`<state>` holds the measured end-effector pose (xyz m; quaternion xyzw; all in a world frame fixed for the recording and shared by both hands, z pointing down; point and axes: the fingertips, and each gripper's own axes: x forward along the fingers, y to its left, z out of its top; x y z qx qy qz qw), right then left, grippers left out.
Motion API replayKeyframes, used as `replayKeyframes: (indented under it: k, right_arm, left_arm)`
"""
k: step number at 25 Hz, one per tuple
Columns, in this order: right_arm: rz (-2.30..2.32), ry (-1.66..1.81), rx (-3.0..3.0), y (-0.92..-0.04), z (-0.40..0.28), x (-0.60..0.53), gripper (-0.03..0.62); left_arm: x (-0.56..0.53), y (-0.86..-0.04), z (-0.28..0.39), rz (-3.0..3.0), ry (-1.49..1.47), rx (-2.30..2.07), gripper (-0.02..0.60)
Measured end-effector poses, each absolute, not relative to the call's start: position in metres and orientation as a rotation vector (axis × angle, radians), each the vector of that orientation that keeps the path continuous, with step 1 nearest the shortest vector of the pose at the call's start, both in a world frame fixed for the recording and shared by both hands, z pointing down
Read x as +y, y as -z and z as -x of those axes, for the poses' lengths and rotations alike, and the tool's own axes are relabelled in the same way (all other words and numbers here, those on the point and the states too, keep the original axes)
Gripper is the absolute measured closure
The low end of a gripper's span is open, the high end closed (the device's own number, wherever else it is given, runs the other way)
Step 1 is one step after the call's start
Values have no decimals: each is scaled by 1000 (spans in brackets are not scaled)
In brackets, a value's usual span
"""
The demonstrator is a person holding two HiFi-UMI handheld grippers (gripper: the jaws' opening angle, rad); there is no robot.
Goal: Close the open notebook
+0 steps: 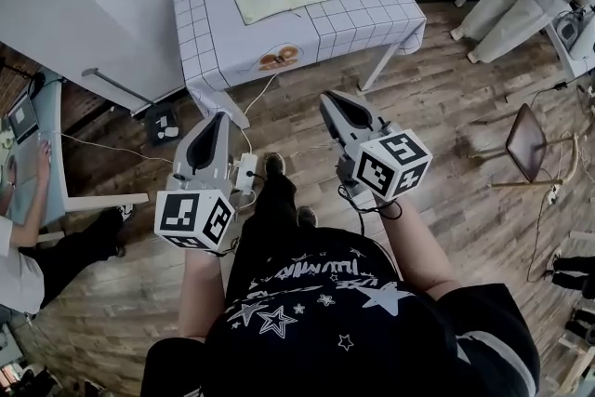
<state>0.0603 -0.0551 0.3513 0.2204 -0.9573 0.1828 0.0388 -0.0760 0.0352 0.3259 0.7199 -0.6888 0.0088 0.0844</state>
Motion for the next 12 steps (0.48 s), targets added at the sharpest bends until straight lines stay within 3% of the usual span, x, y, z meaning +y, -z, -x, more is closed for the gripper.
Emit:
replayKeyframes:
  k: [12]
  right_arm:
    - [-735,-527,-2897,-357,-24,-137,577]
  left_arm:
    - [-57,-342,122,-2174,7,-1992,574]
